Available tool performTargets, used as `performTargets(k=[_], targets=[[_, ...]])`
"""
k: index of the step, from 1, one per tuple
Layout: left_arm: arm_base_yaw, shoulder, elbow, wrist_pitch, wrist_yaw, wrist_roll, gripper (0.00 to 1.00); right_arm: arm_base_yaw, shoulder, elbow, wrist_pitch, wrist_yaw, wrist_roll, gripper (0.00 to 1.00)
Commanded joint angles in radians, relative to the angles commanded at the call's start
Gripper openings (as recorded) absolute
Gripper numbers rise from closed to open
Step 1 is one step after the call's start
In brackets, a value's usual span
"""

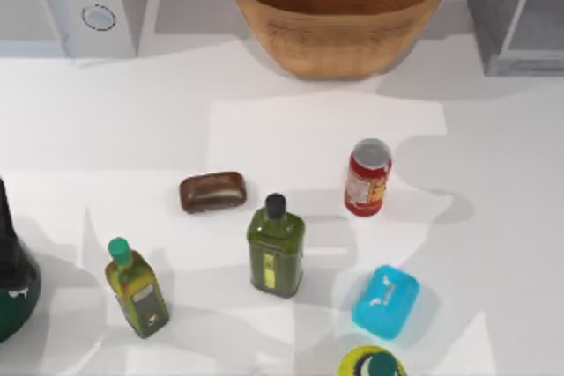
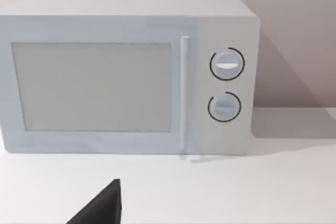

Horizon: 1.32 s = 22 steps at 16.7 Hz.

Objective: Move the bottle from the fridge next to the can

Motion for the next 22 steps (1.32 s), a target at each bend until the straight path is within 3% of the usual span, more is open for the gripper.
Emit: performTargets(k=[8,15,18,22], targets=[[0.0,0.0,0.0,0.0,0.0,0.0,1.0,-0.058,-0.291,-0.473,0.149,-0.063,-0.003,0.0],[0.0,0.0,0.0,0.0,0.0,0.0,1.0,-0.06,-0.329,-0.524,0.174,-0.069,-0.002,0.0],[0.0,0.0,0.0,0.0,0.0,0.0,1.0,0.007,-0.311,-0.567,0.239,-0.002,0.001,0.0],[0.0,0.0,0.0,0.0,0.0,0.0,1.0,0.228,-0.283,-0.701,0.402,0.216,-0.001,0.0]])
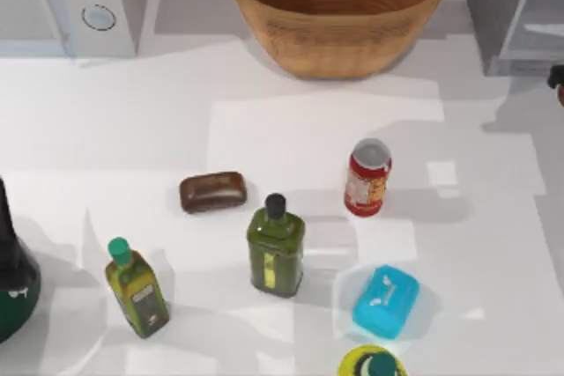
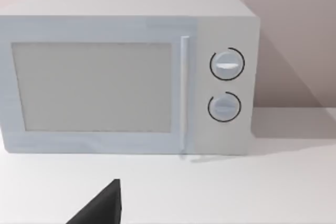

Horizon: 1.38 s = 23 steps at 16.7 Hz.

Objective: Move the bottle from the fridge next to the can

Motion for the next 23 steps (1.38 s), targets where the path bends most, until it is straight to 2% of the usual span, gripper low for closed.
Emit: performTargets(k=[5,8,19,23], targets=[[0.0,0.0,0.0,0.0,0.0,0.0,1.0,0.321,0.006,-0.2,0.204,0.32,-0.01,0.0],[0.0,0.0,0.0,0.0,0.0,0.0,1.0,0.412,-0.004,-0.276,0.272,0.411,-0.014,0.0],[0.0,0.0,0.0,0.0,0.0,0.0,1.0,0.421,-0.006,-0.285,0.279,0.42,-0.015,0.0],[0.0,0.0,0.0,0.0,0.0,0.0,1.0,0.421,-0.006,-0.285,0.279,0.42,-0.015,0.3]])
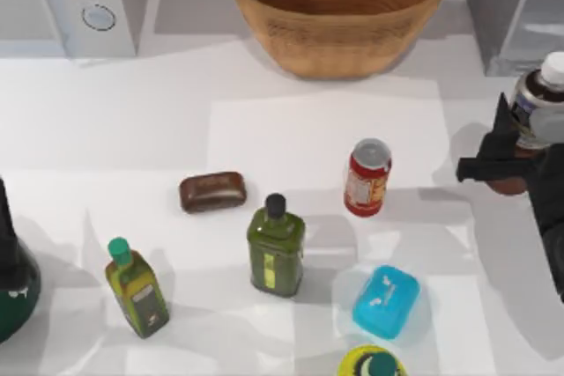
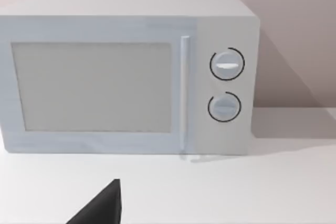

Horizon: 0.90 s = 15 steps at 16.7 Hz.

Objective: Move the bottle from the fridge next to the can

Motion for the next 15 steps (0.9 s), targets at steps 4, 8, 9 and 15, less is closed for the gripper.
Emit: performTargets(k=[4,8,9,15], targets=[[0.0,0.0,0.0,0.0,0.0,0.0,1.0,0.0,0.0,0.0,0.0,0.0,0.0,0.6],[0.0,0.0,0.0,0.0,0.0,0.0,1.0,0.0,0.0,0.0,0.0,0.0,0.0,0.9],[0.0,0.0,0.0,0.0,0.0,0.0,1.0,0.0,0.0,0.0,0.0,0.0,0.0,0.98],[0.0,0.0,0.0,0.0,0.0,0.0,1.0,0.0,0.0,0.0,0.0,0.0,0.0,1.0]])
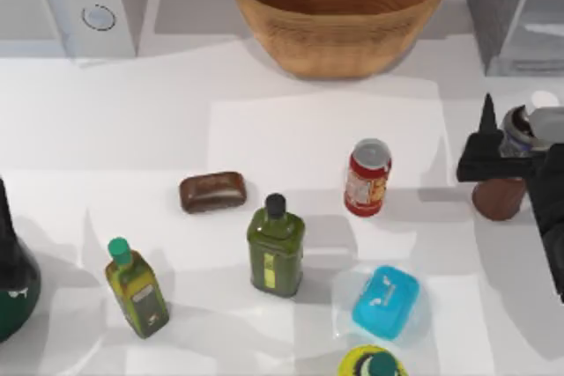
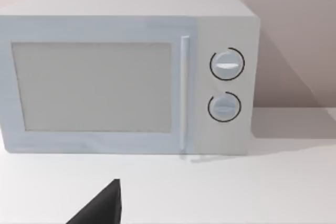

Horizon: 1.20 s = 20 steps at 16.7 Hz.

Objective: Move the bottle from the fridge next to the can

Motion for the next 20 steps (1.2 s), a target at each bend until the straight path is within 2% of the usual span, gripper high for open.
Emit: performTargets(k=[14,17,20], targets=[[0.0,0.0,0.0,0.0,0.0,0.0,1.0,0.057,-0.056,-0.104,0.042,0.059,0.001,1.0],[0.0,0.0,0.0,0.0,0.0,0.0,1.0,0.04,-0.119,-0.103,-0.012,0.029,-0.001,1.0],[0.0,0.0,0.0,0.0,0.0,0.0,1.0,0.0,-0.274,-0.112,-0.149,-0.039,-0.002,1.0]])
